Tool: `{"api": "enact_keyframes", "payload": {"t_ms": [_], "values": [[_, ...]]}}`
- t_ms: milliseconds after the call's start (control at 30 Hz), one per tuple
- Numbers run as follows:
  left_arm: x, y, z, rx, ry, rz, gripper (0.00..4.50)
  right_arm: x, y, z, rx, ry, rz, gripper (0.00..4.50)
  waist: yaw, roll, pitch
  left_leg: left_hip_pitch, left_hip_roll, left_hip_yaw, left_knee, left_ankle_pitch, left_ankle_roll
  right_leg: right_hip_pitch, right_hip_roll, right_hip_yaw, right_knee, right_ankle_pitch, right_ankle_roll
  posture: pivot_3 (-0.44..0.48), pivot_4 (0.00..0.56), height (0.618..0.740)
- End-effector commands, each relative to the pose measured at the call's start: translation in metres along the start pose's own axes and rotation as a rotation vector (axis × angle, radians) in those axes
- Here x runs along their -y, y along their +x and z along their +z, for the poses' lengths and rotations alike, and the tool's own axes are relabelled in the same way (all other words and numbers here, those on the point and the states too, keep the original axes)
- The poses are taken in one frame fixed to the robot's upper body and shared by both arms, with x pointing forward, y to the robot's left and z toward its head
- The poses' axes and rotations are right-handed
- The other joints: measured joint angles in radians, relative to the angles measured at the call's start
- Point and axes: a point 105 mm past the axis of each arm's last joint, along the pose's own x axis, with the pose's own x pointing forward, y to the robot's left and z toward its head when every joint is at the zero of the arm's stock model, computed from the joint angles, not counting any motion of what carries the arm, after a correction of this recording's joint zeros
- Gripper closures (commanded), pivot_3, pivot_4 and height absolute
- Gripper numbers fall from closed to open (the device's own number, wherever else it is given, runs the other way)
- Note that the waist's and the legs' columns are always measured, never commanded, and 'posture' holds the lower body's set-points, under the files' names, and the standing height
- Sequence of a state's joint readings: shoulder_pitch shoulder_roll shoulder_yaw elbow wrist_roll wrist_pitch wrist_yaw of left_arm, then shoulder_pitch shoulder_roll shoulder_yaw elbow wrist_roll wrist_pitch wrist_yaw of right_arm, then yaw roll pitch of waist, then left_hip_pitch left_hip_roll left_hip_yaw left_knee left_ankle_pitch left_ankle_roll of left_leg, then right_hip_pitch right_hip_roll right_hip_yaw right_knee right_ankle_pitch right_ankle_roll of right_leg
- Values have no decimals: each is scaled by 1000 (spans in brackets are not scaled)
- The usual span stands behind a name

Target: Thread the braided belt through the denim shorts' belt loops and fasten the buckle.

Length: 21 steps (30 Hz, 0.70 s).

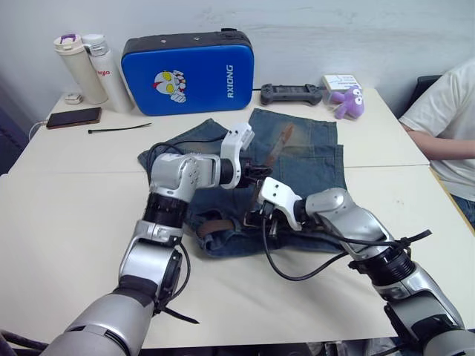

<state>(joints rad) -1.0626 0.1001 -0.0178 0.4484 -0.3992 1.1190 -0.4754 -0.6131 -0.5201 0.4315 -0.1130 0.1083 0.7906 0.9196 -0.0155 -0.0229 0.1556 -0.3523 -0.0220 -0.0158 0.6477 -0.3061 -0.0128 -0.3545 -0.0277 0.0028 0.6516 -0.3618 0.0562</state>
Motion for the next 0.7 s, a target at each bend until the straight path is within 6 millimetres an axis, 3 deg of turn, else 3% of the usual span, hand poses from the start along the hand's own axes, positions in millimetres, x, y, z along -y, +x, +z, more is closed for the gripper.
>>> {"api": "enact_keyframes", "payload": {"t_ms": [33, 333, 700], "values": [[56, 28, 32, 61, 130, -173, 4500, -31, 25, -53, -215, 84, 92, 4457, 7, 0, 0, 0, 0, 0, 0, 0, 0, 0, 0, 0, 0, 0, 0, 0, 150, 740], [89, 56, 18, -35, 101, -323, 4500, -33, 25, -54, -236, 49, 86, 4457, 6, 0, 2, -3, 0, 0, -2, -1, 1, -3, 0, 0, -3, 0, 0, 0, 150, 740], [112, 86, 19, -48, 171, -336, 4500, -38, 26, -56, -242, 55, 98, 4457, 12, 2, 3, -2, 1, 0, -2, -1, 1, -1, 0, -1, -5, 1, 1, 0, 150, 740]]}}
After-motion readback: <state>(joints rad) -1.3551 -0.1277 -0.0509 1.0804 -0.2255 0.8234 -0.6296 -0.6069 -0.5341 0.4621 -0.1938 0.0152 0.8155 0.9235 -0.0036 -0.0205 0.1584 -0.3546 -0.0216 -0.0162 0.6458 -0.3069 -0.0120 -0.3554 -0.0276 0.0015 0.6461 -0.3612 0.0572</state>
